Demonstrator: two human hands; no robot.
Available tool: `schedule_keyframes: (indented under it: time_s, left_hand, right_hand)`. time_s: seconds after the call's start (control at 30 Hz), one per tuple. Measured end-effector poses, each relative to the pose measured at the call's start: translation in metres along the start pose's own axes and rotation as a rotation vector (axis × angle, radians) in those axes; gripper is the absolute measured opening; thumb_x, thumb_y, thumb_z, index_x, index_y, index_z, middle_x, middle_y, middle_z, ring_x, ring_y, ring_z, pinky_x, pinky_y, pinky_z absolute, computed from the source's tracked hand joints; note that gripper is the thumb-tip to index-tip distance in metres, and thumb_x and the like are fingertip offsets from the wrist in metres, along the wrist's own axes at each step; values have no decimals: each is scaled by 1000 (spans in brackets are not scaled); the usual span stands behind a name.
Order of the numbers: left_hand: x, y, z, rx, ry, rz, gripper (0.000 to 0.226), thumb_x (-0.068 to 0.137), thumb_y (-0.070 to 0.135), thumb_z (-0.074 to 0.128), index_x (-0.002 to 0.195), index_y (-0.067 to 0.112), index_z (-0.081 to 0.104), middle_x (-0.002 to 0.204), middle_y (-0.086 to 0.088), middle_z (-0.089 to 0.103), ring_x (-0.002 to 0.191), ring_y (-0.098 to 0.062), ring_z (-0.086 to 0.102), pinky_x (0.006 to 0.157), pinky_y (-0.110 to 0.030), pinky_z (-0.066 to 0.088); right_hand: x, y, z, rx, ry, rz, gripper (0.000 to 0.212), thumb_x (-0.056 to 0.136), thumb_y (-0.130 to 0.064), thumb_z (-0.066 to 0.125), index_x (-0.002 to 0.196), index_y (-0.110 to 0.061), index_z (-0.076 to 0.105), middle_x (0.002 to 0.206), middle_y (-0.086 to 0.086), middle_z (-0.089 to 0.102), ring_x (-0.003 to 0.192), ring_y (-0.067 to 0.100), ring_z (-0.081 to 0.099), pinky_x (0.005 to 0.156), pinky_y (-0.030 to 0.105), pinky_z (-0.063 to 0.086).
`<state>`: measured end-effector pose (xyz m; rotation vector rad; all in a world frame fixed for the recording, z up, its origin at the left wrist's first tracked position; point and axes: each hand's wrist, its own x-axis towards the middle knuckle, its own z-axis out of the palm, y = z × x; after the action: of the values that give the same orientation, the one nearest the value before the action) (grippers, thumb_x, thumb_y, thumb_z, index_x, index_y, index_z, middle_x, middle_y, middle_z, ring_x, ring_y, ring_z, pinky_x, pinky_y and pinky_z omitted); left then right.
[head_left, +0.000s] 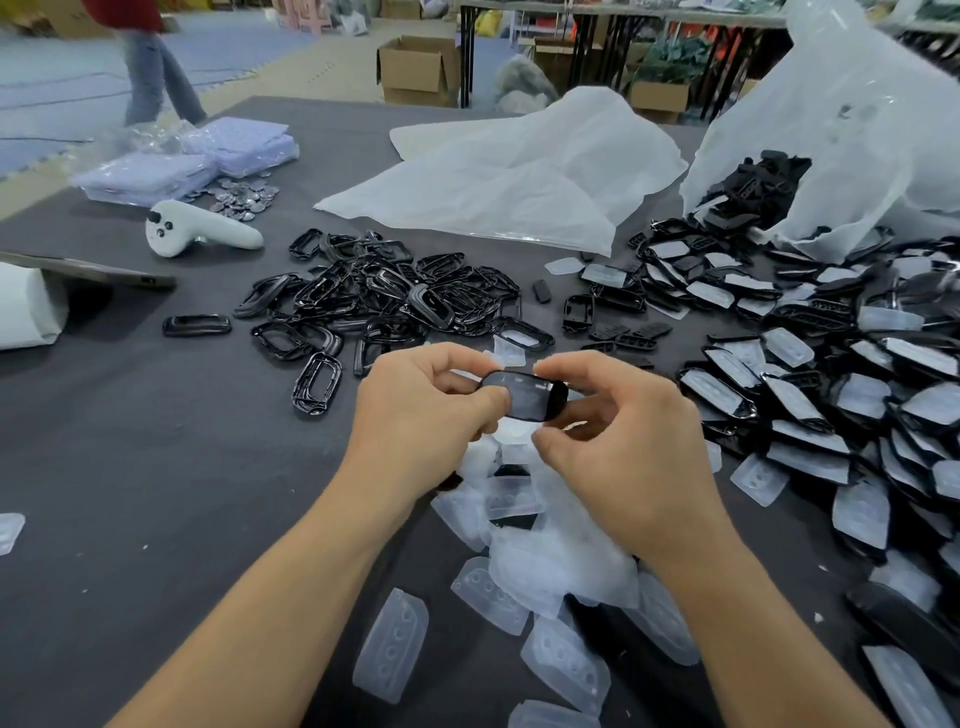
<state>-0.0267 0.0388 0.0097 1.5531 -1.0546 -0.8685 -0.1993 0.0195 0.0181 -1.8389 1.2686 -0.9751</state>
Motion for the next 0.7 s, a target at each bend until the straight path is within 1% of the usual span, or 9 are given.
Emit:
schedule_keyframes:
  time_s: [0.1, 0.2, 0.27, 0.33, 0.43, 0.5, 0.57, 0.63, 0.7]
  left_hand:
    - [-2, -1, 1, 11, -17, -31, 24, 65, 29, 77, 87, 40, 77, 70, 1, 76, 59, -12, 68, 69, -43, 61]
    - [-5, -1, 3, 167, -60, 49, 23, 71, 36, 82, 91, 47, 76, 72, 12, 75, 59, -3, 65, 57, -21, 52]
    - [-6, 0, 5, 264, -51, 93, 22, 75, 34, 82, 89, 49, 75, 70, 15, 74, 56, 1, 64, 53, -10, 44]
    - [-6, 0, 6, 314, -46, 86, 22, 75, 33, 82, 88, 48, 75, 70, 16, 75, 57, 0, 66, 53, -10, 43]
    - [-5, -2, 6, 234, -81, 38, 24, 73, 32, 84, 90, 47, 76, 66, 9, 71, 51, -5, 59, 56, -21, 44]
    - [-5, -2, 5, 168, -81, 31, 22, 71, 42, 82, 92, 47, 76, 62, 11, 65, 51, -5, 55, 57, -23, 43]
    - [-2, -4, 2, 149, -13, 57, 20, 73, 49, 79, 92, 44, 77, 70, 17, 71, 57, -1, 61, 61, -20, 45]
    - [3, -6, -5, 219, 116, 103, 10, 79, 45, 79, 89, 41, 76, 75, 22, 73, 63, 4, 64, 61, -9, 43]
    - [9, -9, -14, 359, 252, 130, 7, 82, 38, 77, 89, 39, 76, 75, 27, 71, 70, 6, 65, 62, -6, 42]
  right_hand:
    - [-3, -1, 5, -113, 32, -58, 46, 75, -10, 83, 106, -42, 73, 76, -22, 70, 67, 3, 68, 64, 12, 51]
    - [-3, -1, 3, -72, 41, -86, 42, 77, -12, 84, 107, -39, 74, 86, -23, 72, 75, 3, 69, 68, 13, 54]
    - [-4, -2, 2, -95, 28, -109, 48, 76, -10, 83, 114, -38, 74, 89, -26, 72, 81, 1, 69, 71, 11, 53]
    - [-5, -3, 1, -181, 21, -125, 55, 75, -16, 84, 123, -39, 71, 91, -27, 70, 80, 0, 69, 72, 15, 55]
    - [-6, -6, 3, -331, 13, -128, 59, 74, -34, 79, 130, -41, 65, 97, -19, 74, 79, 4, 70, 78, 35, 60]
    - [-6, -8, 4, -389, 27, -124, 57, 74, -40, 75, 130, -42, 65, 95, -17, 76, 86, 9, 70, 82, 36, 59]
    - [-4, -6, 1, -423, 53, -73, 56, 74, -41, 76, 129, -43, 65, 98, -17, 76, 95, 13, 69, 85, 34, 56]
    - [1, 0, -6, -476, 89, 9, 54, 77, -41, 76, 129, -41, 66, 105, -13, 76, 102, 19, 68, 90, 36, 54]
    - [8, 8, -15, -532, 174, 68, 47, 80, -38, 75, 127, -35, 68, 106, -4, 76, 103, 27, 66, 95, 43, 52]
